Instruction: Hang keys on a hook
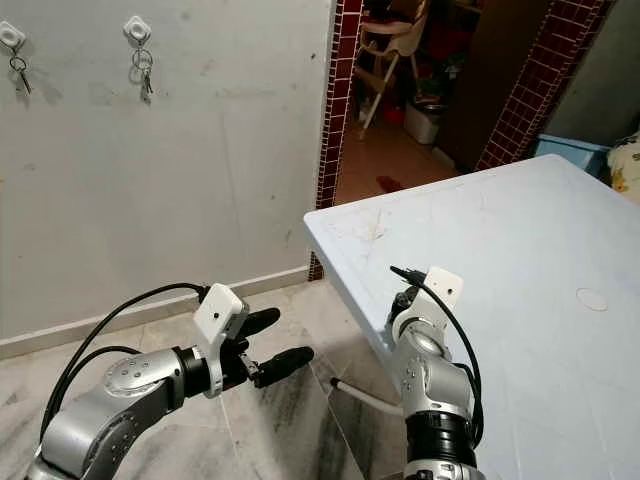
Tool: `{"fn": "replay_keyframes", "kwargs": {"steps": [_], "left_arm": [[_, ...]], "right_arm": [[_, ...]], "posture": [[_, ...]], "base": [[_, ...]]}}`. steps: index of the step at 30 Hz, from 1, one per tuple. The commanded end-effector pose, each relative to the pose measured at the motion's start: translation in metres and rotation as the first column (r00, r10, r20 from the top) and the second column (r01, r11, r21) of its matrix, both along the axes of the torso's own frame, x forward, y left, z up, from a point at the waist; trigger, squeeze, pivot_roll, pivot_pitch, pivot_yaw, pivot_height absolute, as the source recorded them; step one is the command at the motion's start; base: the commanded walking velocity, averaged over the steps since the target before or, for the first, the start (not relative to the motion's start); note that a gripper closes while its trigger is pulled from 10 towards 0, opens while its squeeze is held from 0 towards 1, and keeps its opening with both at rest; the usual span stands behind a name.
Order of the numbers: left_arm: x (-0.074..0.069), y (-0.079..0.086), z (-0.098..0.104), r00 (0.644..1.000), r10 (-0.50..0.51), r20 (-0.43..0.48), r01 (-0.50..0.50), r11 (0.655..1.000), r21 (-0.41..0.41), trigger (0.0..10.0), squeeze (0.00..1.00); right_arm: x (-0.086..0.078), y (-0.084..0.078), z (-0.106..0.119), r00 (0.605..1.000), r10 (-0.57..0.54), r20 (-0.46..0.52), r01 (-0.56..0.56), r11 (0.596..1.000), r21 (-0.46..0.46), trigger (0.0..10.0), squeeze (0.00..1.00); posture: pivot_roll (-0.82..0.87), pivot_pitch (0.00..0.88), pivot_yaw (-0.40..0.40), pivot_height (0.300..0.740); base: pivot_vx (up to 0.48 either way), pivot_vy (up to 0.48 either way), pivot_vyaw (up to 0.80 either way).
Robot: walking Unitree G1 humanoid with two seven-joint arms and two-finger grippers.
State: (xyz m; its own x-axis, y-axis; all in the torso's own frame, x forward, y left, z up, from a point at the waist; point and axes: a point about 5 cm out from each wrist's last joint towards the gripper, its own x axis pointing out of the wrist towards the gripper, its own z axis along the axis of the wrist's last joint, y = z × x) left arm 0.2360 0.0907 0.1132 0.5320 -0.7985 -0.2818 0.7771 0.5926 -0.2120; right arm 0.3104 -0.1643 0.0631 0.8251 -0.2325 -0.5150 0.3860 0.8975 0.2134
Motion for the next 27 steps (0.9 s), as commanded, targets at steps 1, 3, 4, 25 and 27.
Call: {"fn": "replay_keyframes", "kwargs": {"steps": [1, 3, 4, 25, 27], "left_arm": [[-0.001, -0.002, 0.005, 1.000, -0.010, 0.018, 0.010, 1.000, 0.003, 10.0, 0.00], [-0.002, -0.002, 0.005, 1.000, -0.011, 0.017, 0.011, 1.000, 0.004, 10.0, 0.00], [-0.002, -0.003, 0.005, 1.000, -0.012, 0.018, 0.012, 1.000, 0.005, 10.0, 0.00], [0.002, -0.005, 0.004, 0.999, 0.005, 0.038, -0.005, 1.000, -0.001, 10.0, 0.00], [0.002, -0.005, 0.004, 0.999, 0.008, 0.040, -0.008, 1.000, -0.002, 10.0, 0.00]], "right_arm": [[-0.009, 0.013, -0.020, 0.994, 0.054, -0.093, -0.050, 0.997, 0.052, 0.0, 0.00], [-0.009, 0.015, -0.021, 0.994, 0.064, -0.094, -0.058, 0.997, 0.060, 0.0, 0.00], [-0.009, 0.018, -0.021, 0.992, 0.082, -0.091, -0.077, 0.995, 0.060, 0.0, 0.00], [-0.002, 0.018, -0.008, 0.989, 0.150, 0.010, -0.150, 0.989, -0.004, 0.0, 0.00], [-0.001, 0.018, -0.007, 0.988, 0.152, 0.017, -0.152, 0.988, -0.013, 0.0, 0.00]], "posture": [[0.15, 0.000, -0.083, 0.740], [0.15, 0.000, -0.083, 0.740], [0.15, 0.000, -0.083, 0.740], [0.15, 0.000, -0.095, 0.740], [0.15, 0.000, -0.095, 0.740]], "base": [[0.000, 0.000, 0.00], [0.000, 0.000, 0.00], [0.000, 0.000, 0.00], [0.000, 0.000, 0.00], [0.000, 0.000, 0.00]]}}
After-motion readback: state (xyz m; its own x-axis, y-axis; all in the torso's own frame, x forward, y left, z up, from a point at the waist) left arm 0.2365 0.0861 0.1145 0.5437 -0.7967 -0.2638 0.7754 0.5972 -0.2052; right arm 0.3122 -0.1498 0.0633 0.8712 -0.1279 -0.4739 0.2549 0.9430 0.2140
